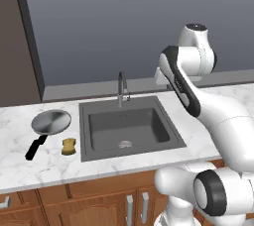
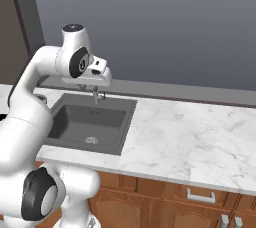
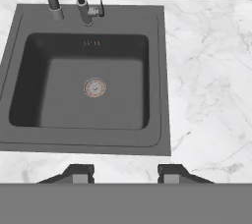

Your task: Pick the pan and sponge and place them into the sink. Then turn on the water.

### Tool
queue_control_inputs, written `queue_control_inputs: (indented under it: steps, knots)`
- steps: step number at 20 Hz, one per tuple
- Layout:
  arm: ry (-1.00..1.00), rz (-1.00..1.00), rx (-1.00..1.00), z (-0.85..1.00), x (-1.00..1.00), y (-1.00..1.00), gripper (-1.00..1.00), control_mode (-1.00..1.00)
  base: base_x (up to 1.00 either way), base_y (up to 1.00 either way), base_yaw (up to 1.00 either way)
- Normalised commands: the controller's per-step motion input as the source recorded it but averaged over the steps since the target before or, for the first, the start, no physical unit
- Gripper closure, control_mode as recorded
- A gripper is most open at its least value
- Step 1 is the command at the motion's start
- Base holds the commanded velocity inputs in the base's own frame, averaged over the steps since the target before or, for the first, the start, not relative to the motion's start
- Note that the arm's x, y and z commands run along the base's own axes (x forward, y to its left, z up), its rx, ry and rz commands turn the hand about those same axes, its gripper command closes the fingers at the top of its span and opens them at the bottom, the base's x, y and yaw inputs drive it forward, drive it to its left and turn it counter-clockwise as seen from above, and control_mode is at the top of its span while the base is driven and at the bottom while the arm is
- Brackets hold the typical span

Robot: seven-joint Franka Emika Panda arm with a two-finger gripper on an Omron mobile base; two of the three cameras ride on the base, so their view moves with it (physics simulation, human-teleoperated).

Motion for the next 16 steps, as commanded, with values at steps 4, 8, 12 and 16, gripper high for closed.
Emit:
queue_control_inputs:
  steps: [4, 8, 12, 16]
  knots:
    - [0.00, 0.01, -0.01, 0.00, -0.04, 0.00, -1.00, -1.00, 0.00, 0.00, 0.00]
    - [-0.07, 0.00, 0.00, 0.00, -0.86, 0.15, -1.00, -1.00, 0.00, 0.00, 0.00]
    - [-0.15, -0.07, 0.02, 0.09, -1.00, 0.61, -1.00, -1.00, 0.00, 0.00, 0.00]
    - [-0.08, -0.14, 0.11, 0.06, -0.87, 0.92, -1.00, -1.00, 0.00, 0.00, 0.00]
